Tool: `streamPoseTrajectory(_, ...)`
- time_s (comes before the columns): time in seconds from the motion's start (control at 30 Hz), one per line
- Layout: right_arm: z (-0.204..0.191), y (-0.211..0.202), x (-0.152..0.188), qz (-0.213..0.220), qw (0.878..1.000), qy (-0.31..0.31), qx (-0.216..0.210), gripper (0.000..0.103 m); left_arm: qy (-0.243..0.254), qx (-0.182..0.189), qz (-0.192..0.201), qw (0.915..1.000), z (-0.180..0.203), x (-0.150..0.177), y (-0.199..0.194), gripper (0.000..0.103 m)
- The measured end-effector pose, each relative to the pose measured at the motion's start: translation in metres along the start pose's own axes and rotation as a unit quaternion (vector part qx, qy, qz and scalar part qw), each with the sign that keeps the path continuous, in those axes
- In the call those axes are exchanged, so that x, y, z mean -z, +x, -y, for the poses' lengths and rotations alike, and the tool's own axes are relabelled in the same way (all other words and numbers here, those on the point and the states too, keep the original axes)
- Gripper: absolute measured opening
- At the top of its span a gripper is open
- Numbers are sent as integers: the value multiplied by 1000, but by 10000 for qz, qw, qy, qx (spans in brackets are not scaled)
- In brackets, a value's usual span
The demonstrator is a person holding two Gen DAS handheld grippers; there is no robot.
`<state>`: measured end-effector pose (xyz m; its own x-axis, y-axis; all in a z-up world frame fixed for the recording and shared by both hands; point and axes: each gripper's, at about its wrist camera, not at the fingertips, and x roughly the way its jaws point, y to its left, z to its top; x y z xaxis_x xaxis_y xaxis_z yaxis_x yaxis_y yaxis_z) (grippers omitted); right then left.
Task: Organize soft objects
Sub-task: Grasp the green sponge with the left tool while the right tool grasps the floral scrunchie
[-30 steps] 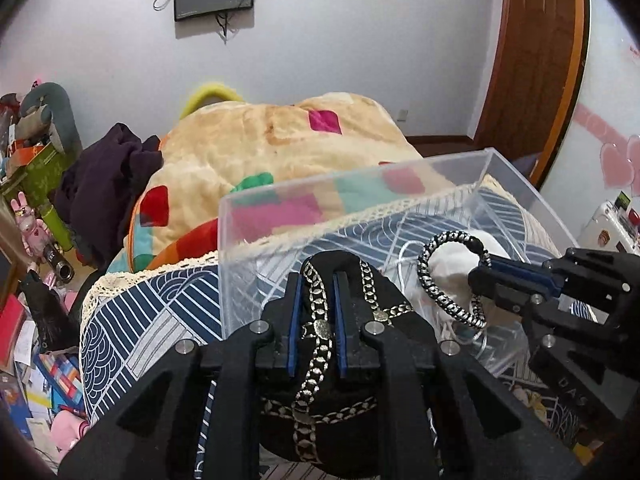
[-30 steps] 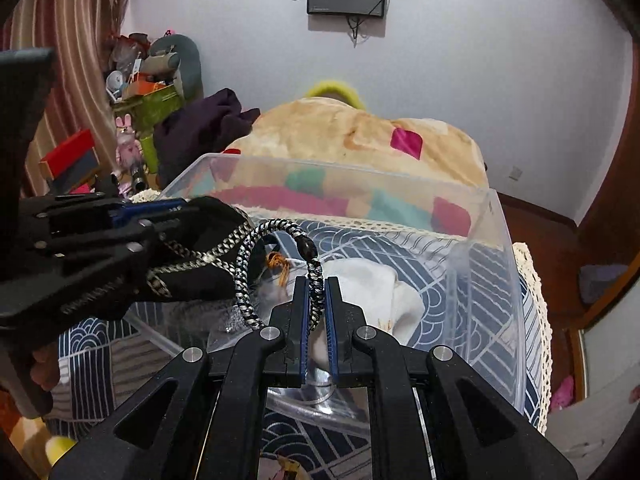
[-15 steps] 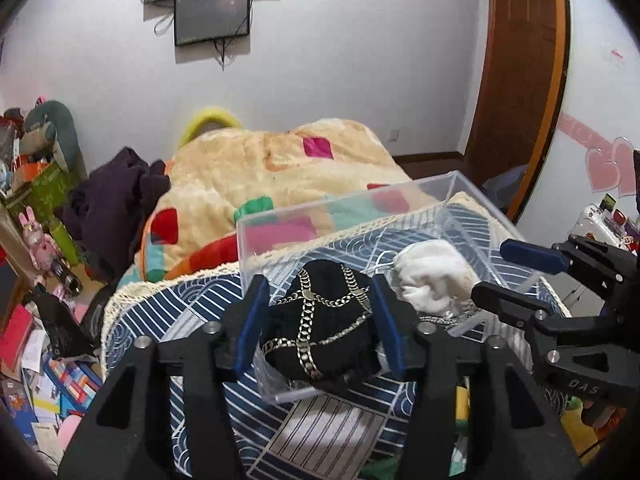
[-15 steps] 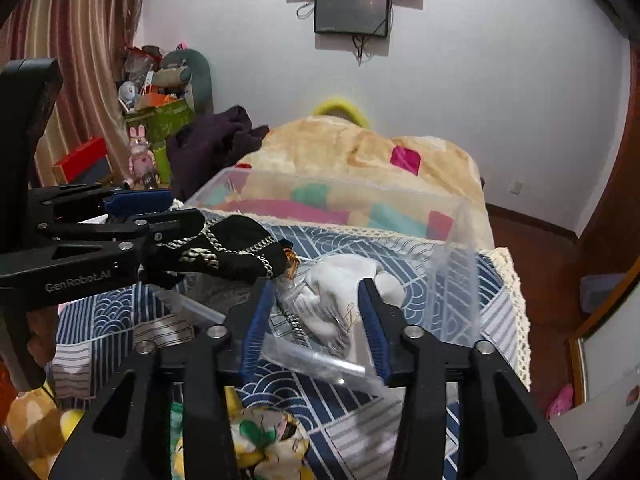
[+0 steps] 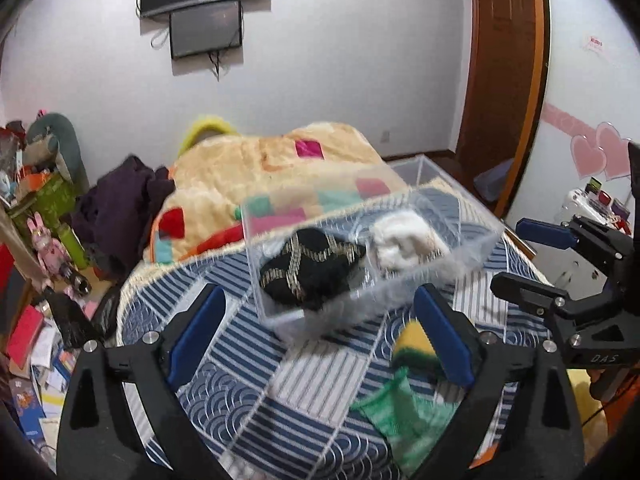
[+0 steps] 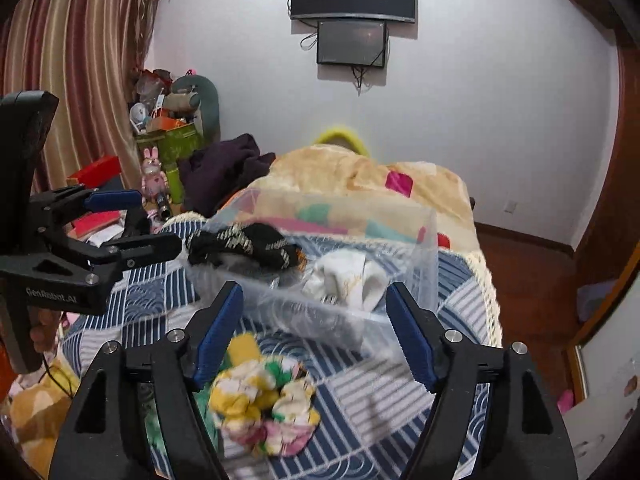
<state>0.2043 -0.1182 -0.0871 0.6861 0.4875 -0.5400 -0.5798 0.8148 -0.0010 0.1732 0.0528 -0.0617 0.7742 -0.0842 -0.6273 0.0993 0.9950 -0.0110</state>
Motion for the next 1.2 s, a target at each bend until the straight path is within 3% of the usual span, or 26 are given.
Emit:
streamPoseTrajectory(0.27, -8, 27, 38, -610, 9977, 163, -243, 71, -20, 241, -814, 9964, 2, 36, 29, 97)
streamPoseTrajectory(0.43, -5, 37, 58, -935, 9944, 329, -375, 69, 131, 404, -1058, 9935, 15, 49, 40, 97)
streamPoseTrajectory(0.47, -5, 37, 61, -965, 9938, 354, -424, 67, 163, 447, -1080, 9930, 19, 49, 42, 97)
streamPoseTrajectory(0.6, -5, 39, 69, -1081, 9906, 433, -720, 42, 225, 573, -1154, 9914, 31, 48, 49, 97)
streamPoseTrajectory(0.73, -7, 28, 71, -976, 9915, 420, -751, 17, 274, 694, -1192, 9901, 41, 46, 52, 97)
streamPoseTrajectory(0.8, -4, 20, 71, -860, 9930, 426, -683, 12, 304, 720, -1186, 9899, 44, 44, 52, 97)
streamPoseTrajectory(1.2, 14, -19, 63, -300, 9980, 449, -339, 9, 243, 961, -1017, 9899, 61, 24, 49, 97)
